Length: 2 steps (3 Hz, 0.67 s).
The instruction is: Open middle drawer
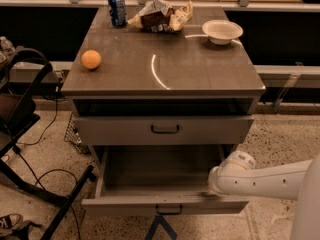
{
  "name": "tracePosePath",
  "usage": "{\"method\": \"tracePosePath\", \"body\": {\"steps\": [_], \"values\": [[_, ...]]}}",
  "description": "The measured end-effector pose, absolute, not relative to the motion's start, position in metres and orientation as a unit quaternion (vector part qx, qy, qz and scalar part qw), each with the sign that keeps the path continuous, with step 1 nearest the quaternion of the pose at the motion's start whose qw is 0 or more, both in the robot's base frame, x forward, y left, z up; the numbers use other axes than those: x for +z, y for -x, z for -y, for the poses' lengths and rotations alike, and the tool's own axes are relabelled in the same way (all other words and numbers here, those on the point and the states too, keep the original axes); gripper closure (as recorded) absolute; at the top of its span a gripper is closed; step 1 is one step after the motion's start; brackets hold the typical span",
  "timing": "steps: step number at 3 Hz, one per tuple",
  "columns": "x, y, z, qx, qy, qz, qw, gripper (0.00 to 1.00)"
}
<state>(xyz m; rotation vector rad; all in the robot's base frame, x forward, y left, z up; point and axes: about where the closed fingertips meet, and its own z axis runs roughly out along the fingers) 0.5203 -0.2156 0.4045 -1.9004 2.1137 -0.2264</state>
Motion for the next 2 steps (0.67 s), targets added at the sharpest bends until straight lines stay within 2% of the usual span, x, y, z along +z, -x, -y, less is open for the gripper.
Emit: {"method": "tracePosePath", "body": {"steps": [1, 2], "values": [[0.42, -0.485, 0.239, -0.084, 0.675, -0.728, 0.086, 1.0], [0.436, -0.449, 0.248, -0.05, 0.694, -0.717, 0.026, 1.0]]}}
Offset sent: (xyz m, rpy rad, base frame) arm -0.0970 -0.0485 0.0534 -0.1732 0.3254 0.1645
